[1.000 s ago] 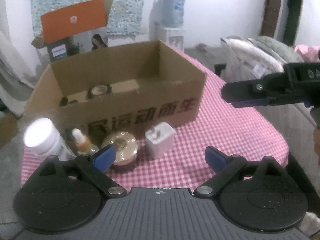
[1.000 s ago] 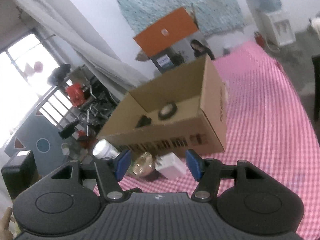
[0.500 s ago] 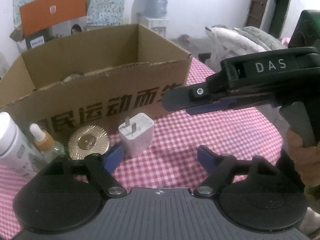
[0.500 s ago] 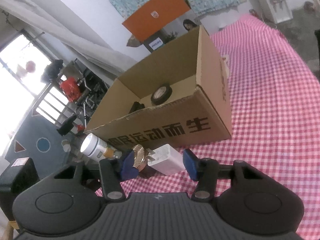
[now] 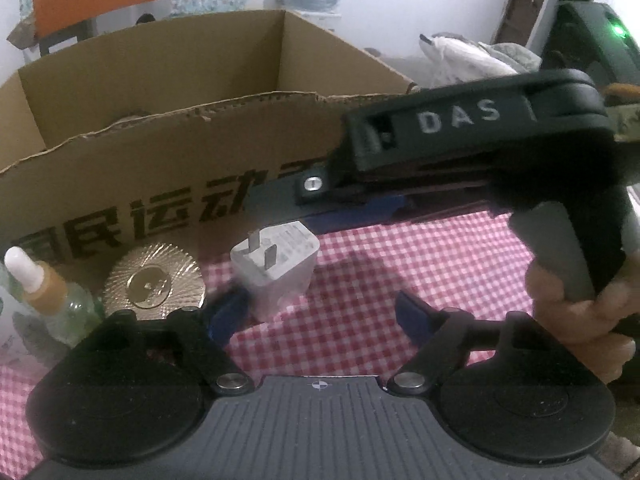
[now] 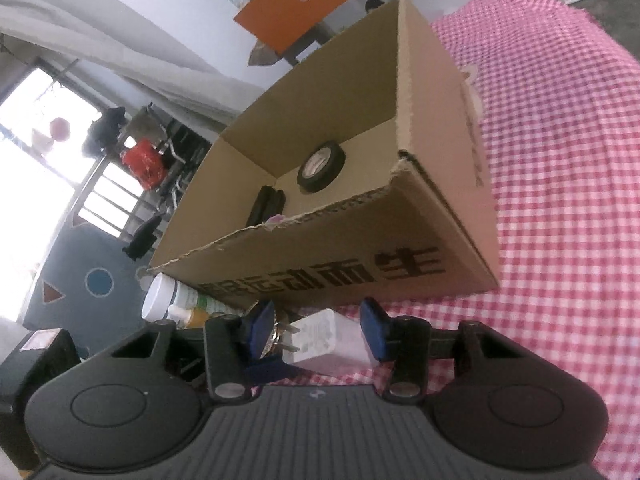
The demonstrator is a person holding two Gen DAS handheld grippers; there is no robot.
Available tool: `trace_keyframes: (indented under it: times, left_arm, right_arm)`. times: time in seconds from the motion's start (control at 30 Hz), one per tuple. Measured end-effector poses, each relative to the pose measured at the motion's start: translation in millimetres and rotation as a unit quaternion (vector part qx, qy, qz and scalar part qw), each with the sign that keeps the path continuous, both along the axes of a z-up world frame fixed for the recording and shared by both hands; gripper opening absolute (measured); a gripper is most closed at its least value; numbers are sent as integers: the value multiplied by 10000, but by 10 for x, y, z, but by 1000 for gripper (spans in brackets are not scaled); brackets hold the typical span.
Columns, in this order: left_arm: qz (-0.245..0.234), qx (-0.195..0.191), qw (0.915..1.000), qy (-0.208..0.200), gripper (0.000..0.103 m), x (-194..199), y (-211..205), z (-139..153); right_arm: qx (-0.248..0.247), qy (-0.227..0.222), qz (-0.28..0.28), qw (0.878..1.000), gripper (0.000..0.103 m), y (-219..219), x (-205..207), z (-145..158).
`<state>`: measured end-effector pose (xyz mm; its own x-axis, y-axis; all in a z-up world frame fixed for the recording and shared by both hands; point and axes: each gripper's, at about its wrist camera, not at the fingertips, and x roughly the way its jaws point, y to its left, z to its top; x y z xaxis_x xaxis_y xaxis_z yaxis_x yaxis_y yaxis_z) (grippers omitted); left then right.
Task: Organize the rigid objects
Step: 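Return the right tool to the table and grasp the white charger plug, then lift the white charger plug off the table with the right tool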
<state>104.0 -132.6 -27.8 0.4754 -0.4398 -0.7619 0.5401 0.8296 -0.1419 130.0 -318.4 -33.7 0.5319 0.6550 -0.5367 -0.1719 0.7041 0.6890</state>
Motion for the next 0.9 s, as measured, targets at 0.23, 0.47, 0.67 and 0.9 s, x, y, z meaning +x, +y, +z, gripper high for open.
trace_keyframes:
  times: [0.23,0.47,0.67,0.9]
  left_arm:
    - [-1,39,10000,5,84,52,-80,-34]
    - [-128,4,9999,49,84,53,-151,-24]
    - [-248,-61,9996,93,84,-18,-237,-10]
    - [-489,-79,9987,113,84,-104,-320,-22]
  right_arm:
    - [-10,151,29,9999,51,40,56,-56]
    - [1,201,-69,9998,51,-80,14,-69]
    - [-34,270,-194,9994,52,-149,-74,-50]
    - [-145,274,-338,9989,52,-239,-196,-30]
